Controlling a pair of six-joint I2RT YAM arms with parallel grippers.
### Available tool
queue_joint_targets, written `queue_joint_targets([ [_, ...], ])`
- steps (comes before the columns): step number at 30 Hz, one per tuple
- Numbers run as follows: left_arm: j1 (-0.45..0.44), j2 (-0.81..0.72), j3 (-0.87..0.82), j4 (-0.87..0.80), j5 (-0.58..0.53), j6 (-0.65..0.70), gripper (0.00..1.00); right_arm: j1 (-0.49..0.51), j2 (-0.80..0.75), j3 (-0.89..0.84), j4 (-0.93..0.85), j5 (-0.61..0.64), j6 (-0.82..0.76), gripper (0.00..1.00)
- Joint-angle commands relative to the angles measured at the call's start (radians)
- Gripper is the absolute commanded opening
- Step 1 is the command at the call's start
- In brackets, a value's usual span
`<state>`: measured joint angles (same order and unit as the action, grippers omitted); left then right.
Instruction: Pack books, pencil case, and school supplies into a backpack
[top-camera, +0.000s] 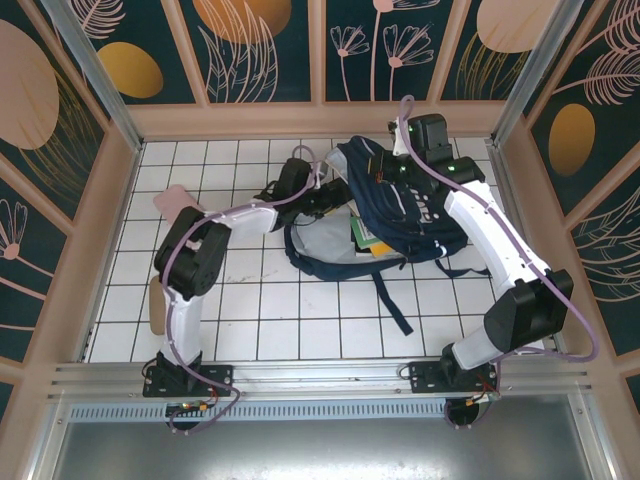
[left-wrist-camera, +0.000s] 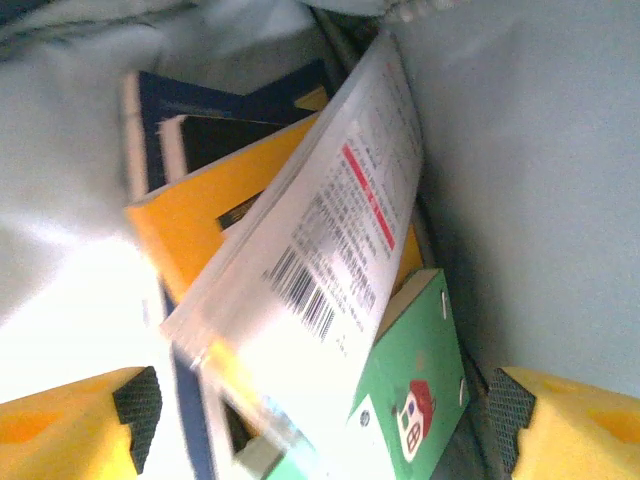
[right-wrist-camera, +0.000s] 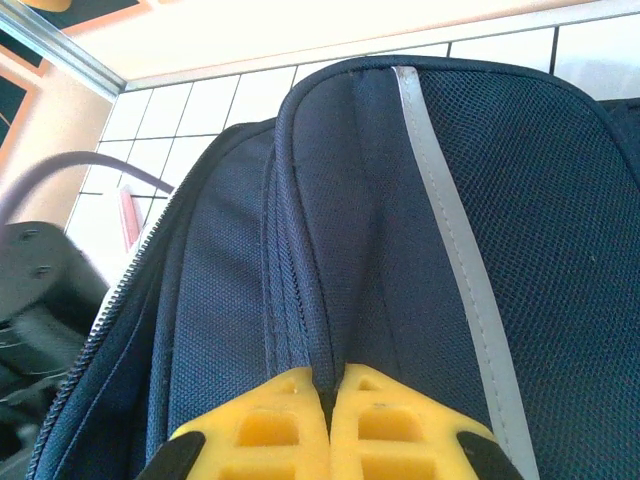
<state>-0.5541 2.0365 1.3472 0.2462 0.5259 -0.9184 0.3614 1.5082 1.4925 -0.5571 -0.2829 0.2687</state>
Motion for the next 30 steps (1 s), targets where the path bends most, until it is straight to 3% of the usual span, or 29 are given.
queue_joint_targets([
  [1,0.041,-0.133,-0.071,-0.094,-0.079,0.076,0.88,-0.011,-0.059,-0.020,0.142,-0.007,0.004,0.00],
  [11,0.189,-0.470,-0.333,-0.244,-0.225,0.142,0.87,0.000,-0.037,-0.085,0.201,-0.030,0.028,0.00],
  [14,0.230,-0.527,-0.361,-0.316,-0.293,0.176,0.92,0.008,-0.027,-0.096,0.206,-0.026,0.028,0.04],
  [16,0.265,-0.559,-0.369,-0.353,-0.352,0.185,0.93,0.013,-0.026,-0.105,0.217,-0.027,0.032,0.00],
  [22,0.441,-0.591,-0.421,-0.453,-0.494,0.204,0.98,0.023,-0.022,-0.113,0.230,-0.032,0.042,0.00],
  [23,0.466,-0.586,-0.420,-0.464,-0.513,0.214,0.99,0.025,-0.019,-0.112,0.226,-0.033,0.041,0.03],
  [28,0.527,-0.508,-0.358,-0.552,-0.687,0.264,0.98,0.049,-0.002,-0.117,0.216,-0.024,0.038,0.38],
  [30,0.538,-0.458,-0.319,-0.581,-0.745,0.276,0.98,0.064,0.001,-0.117,0.217,-0.016,0.036,0.44],
])
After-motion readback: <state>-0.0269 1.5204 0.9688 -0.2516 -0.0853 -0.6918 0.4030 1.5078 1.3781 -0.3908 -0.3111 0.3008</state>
